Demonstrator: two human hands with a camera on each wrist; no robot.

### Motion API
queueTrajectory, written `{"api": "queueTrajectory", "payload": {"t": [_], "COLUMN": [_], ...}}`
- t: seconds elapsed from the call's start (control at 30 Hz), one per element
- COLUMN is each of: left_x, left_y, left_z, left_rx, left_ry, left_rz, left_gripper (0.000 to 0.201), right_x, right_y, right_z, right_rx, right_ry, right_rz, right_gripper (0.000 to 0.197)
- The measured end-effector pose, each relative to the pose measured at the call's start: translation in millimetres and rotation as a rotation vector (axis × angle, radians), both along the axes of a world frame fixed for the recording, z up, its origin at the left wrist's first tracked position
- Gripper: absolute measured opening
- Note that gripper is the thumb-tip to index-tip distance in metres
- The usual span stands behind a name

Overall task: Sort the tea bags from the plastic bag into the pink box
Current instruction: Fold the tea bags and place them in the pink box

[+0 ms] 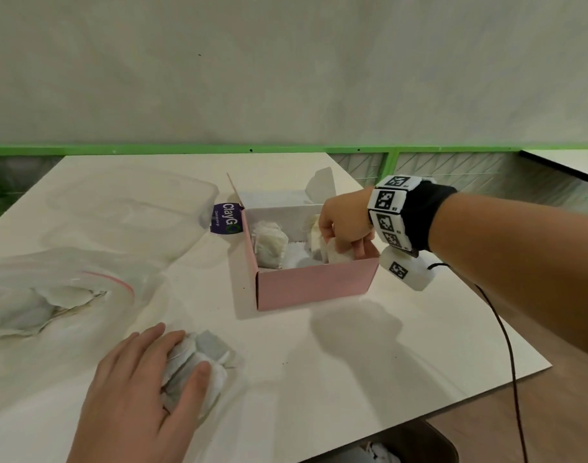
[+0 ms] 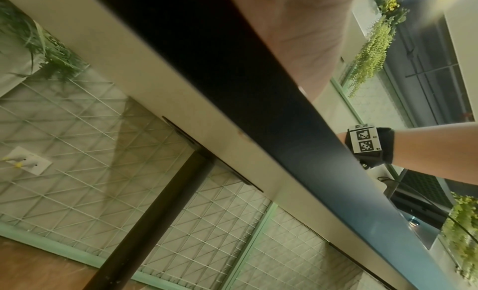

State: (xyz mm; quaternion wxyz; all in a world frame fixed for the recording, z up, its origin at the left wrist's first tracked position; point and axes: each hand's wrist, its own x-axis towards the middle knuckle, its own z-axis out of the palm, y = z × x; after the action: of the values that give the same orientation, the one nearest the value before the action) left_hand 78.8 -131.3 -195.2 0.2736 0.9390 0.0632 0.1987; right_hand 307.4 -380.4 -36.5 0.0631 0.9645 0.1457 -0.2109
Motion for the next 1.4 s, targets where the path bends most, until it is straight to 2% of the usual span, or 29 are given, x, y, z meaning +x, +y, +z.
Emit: {"api": "queueTrajectory", "payload": {"t": [0.13, 0.27, 0.43, 0.6, 0.7, 0.73, 0.83, 0.93, 1.0, 1.17, 1.33, 1.4], "left_x": [-0.3, 1.3, 2.0, -0.2, -1.2, -1.4, -3.3, -5.3, -6.2, -7.7, -9.4, -11.4], "left_y": [0.2, 1.6, 1.3, 0.5, 0.2, 0.3, -0.4, -0.2, 0.9, 1.0, -0.9, -1.5], "left_z": [1.1, 0.6, 1.7, 2.4, 1.9, 2.5, 6.3, 9.0, 9.3, 10.5, 15.6, 18.9], "left_rx": [-0.024, -0.021, -0.065, -0.114, -0.131, -0.136, -0.173, -0.199, -0.198, -0.187, -0.214, -0.268], "left_ry": [-0.01, -0.02, -0.039, -0.036, -0.038, -0.043, -0.052, -0.047, -0.044, -0.033, -0.017, -0.026], "left_rz": [-0.009, -0.025, -0.022, -0.015, -0.014, -0.016, -0.034, -0.051, -0.055, -0.044, -0.078, -0.079], "left_gripper": [0.067, 0.065, 0.065, 0.064, 0.064, 0.064, 0.064, 0.066, 0.066, 0.064, 0.064, 0.062], "right_x": [-0.2, -2.6, -4.5, -15.3, -32.9, -40.2, -61.7, -78.0, -82.6, -92.4, -105.4, -114.7], "right_y": [6.1, 10.6, 9.4, 6.3, 6.3, 5.7, 3.3, 1.8, -0.3, -7.7, -1.7, 2.2], "right_z": [-0.9, 0.7, 6.3, 24.7, 24.4, 21.1, 8.8, -4.7, -11.7, -18.5, -18.3, -11.8], "right_rx": [0.016, -0.086, -0.066, 0.265, 0.467, 0.473, 0.413, 0.189, 0.128, 0.221, 0.258, 0.329], "right_ry": [-0.101, -0.196, -0.263, -0.336, -0.129, -0.048, 0.081, 0.052, 0.008, -0.067, -0.113, -0.227], "right_rz": [0.018, 0.084, 0.066, -0.034, -0.093, -0.069, 0.04, 0.171, 0.229, 0.26, 0.245, 0.241], "right_gripper": [0.021, 0.027, 0.027, 0.026, 0.017, 0.016, 0.035, 0.035, 0.03, 0.018, 0.022, 0.02]}}
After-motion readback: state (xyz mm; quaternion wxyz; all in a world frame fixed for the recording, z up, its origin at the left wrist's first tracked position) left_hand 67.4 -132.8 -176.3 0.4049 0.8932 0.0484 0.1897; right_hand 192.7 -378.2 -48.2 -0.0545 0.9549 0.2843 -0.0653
